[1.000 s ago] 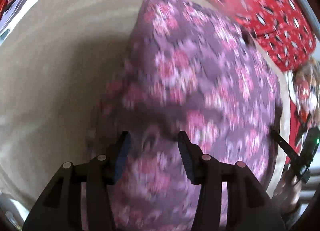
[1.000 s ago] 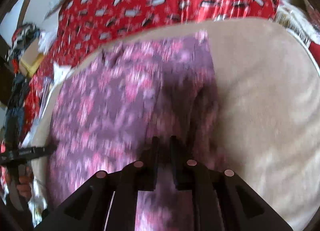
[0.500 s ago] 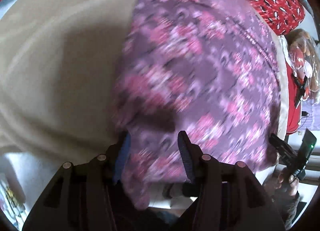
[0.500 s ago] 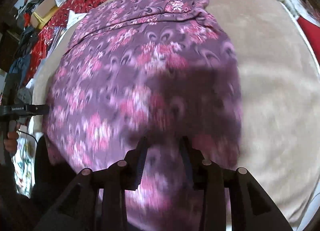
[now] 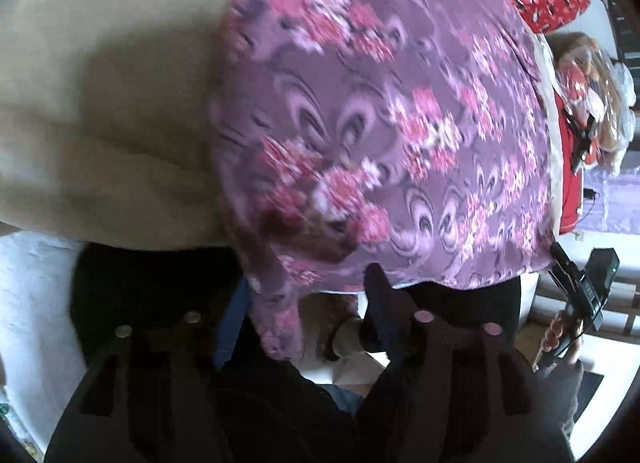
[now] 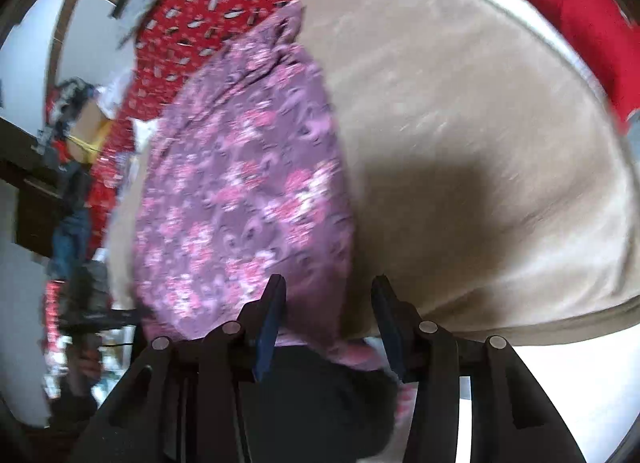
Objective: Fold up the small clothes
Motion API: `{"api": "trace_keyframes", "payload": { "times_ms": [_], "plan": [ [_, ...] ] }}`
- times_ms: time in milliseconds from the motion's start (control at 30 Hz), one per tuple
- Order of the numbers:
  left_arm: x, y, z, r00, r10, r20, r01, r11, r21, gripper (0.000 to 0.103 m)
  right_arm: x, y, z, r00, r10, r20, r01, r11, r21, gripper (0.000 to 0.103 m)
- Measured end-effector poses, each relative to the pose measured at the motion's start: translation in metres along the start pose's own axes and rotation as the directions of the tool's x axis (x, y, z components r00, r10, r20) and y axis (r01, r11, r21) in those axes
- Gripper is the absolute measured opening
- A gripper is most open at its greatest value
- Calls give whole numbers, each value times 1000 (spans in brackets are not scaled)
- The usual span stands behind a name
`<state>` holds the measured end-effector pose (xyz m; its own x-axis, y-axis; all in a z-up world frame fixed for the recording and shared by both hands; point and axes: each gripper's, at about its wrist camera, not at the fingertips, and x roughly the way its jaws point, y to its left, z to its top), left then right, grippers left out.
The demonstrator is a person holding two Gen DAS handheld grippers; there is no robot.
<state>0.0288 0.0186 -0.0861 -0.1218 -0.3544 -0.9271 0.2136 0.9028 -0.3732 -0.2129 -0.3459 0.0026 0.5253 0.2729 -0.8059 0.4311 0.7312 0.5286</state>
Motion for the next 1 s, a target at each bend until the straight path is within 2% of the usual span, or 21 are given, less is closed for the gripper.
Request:
{"api": "trace_keyframes", "payload": {
  "times_ms": [67,167,233,267,300,333,433,500,567,633,667,767,800,900,967,1000],
  "plan": [
    [8,-3,-2,1000,-4,-17,4,1000,2,59,8,1,-6,998,63,-10,-63,998,0,49],
    [14,4,-4,1000,-3,-26,2,1000,-13,59,28,15,-17,993,89,-78,-93,994,-59,49],
    [14,5,-7,1000,14,-18,-14,1000,0,39,29,22,-24,992,77,-99,-89,988,-127,49],
    [15,4,-7,1000,8,-25,-7,1000,11,14,27,25,-27,992,73,-102,-88,984,-154,42],
    [14,5,-7,999,-12,-37,12,1000,12,4,25,29,-29,992,78,-104,-97,978,-185,23],
    [12,5,-8,999,-35,-38,36,999,10,4,21,33,-30,991,88,-103,-109,971,-212,9],
    [-9,0,-11,993,-120,3,119,991,57,4,6,42,-33,990,113,-85,-132,953,-273,8],
    [-33,-6,-10,977,-205,48,200,975,95,4,-8,51,-33,983,167,-71,-181,937,-299,8],
    [-59,-10,-8,955,-276,108,261,956,132,4,-23,61,-30,969,242,-38,-242,923,-300,8],
    [-77,-13,-3,934,-325,151,303,941,152,4,-35,68,-23,949,317,2,-302,908,-289,8],
    [-89,-12,4,917,-357,179,332,931,154,4,-37,70,-20,940,340,17,-322,904,-281,8],
    [-104,-11,20,883,-408,231,386,912,136,4,-43,74,-6,897,434,80,-407,884,-228,8],
    [-104,-11,24,876,-417,243,397,909,127,4,-44,73,1,877,468,110,-442,875,-199,8],
    [-116,-3,46,851,-433,296,428,900,84,4,-45,65,22,833,524,177,-509,852,-123,8],
    [-119,2,60,846,-419,329,427,903,53,4,-47,59,36,812,539,224,-535,841,-81,8],
    [-120,5,69,844,-411,345,426,904,35,4,-46,57,43,809,536,239,-538,840,-64,8]
  ]
}}
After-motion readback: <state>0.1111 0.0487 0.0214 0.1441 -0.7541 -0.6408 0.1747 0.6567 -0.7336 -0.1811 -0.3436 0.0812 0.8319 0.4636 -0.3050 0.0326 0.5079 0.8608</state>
